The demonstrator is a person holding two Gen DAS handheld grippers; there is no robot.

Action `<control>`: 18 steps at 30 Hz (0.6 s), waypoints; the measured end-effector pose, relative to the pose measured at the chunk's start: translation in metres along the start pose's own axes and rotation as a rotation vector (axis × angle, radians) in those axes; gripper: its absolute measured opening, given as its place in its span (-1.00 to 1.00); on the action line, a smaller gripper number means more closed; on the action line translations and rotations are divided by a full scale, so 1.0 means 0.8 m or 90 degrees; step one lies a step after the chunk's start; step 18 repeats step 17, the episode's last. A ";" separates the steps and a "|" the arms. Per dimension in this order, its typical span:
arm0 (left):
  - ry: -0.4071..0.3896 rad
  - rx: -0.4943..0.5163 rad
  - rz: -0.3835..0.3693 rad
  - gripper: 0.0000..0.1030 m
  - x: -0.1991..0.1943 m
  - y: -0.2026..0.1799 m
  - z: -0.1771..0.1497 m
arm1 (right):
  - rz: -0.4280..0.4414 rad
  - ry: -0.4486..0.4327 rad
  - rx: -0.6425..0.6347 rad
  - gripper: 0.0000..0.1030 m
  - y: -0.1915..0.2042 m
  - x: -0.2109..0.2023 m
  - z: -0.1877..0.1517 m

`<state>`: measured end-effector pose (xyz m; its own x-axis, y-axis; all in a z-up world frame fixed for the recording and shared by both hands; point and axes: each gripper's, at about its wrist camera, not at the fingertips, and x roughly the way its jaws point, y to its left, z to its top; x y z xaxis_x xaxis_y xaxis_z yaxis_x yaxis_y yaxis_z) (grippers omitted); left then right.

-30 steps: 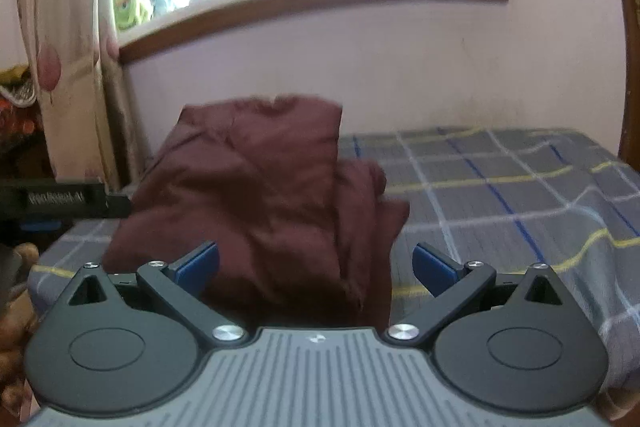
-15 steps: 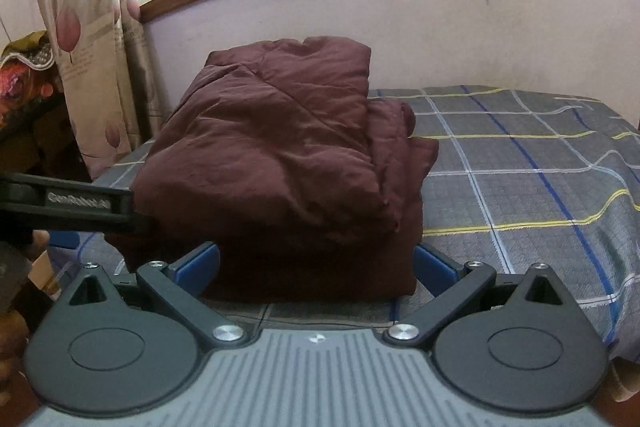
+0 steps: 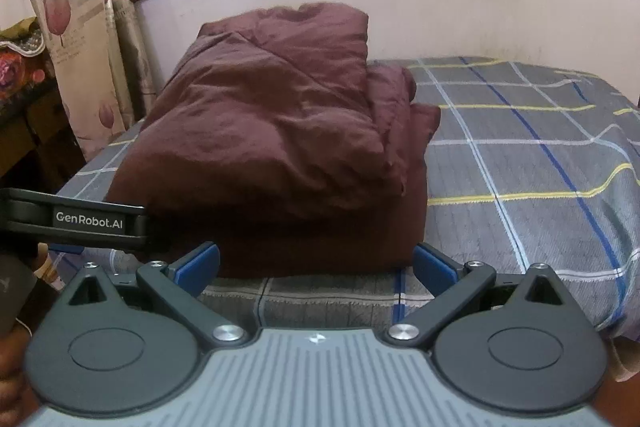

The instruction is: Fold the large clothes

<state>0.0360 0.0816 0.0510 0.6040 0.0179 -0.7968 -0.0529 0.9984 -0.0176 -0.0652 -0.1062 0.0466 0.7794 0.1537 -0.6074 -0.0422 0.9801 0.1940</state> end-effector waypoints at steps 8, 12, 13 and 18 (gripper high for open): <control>-0.034 0.000 0.000 1.00 0.001 0.000 -0.004 | -0.010 0.027 0.017 1.00 -0.007 0.009 -0.003; -0.045 0.011 0.012 1.00 0.001 -0.003 -0.005 | -0.028 0.024 0.009 1.00 -0.006 0.009 -0.003; -0.049 0.010 0.012 1.00 0.001 -0.003 -0.005 | -0.032 0.025 0.007 1.00 -0.006 0.009 -0.003; -0.068 0.022 0.023 1.00 -0.004 -0.006 -0.007 | -0.038 0.026 0.006 1.00 -0.009 0.010 -0.001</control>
